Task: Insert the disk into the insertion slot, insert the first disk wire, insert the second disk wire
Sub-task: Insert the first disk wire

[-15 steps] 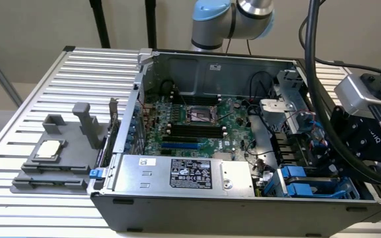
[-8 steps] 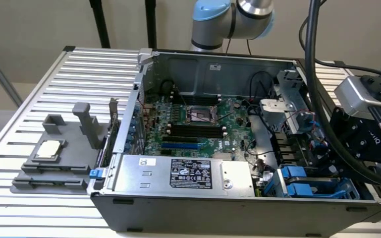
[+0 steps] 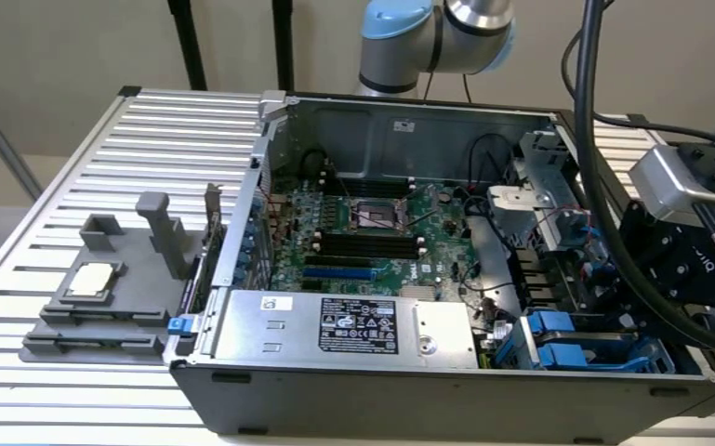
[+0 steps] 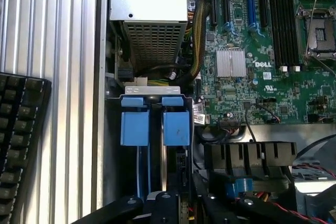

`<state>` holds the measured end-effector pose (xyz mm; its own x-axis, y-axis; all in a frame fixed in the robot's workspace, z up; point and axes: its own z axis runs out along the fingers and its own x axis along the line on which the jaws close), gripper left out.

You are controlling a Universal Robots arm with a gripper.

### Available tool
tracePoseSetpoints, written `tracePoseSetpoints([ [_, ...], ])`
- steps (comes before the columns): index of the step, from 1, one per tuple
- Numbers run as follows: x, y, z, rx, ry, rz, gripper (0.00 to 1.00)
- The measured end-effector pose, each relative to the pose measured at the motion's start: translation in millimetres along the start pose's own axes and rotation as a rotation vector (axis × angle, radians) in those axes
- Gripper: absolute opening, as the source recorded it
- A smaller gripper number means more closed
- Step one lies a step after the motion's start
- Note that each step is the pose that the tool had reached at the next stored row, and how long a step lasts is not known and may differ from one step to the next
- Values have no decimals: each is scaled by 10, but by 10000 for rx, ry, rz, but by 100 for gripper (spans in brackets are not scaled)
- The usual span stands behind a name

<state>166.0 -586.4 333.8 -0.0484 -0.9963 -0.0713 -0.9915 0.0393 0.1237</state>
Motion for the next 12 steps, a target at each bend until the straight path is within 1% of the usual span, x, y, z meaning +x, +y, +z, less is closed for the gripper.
tracePoseSetpoints([
  [3,1,35,-43,0,1,-7,25],
  [7,3,155,-92,0,2,-13,25],
  [12,4,166,-97,0,-1,-19,25],
])
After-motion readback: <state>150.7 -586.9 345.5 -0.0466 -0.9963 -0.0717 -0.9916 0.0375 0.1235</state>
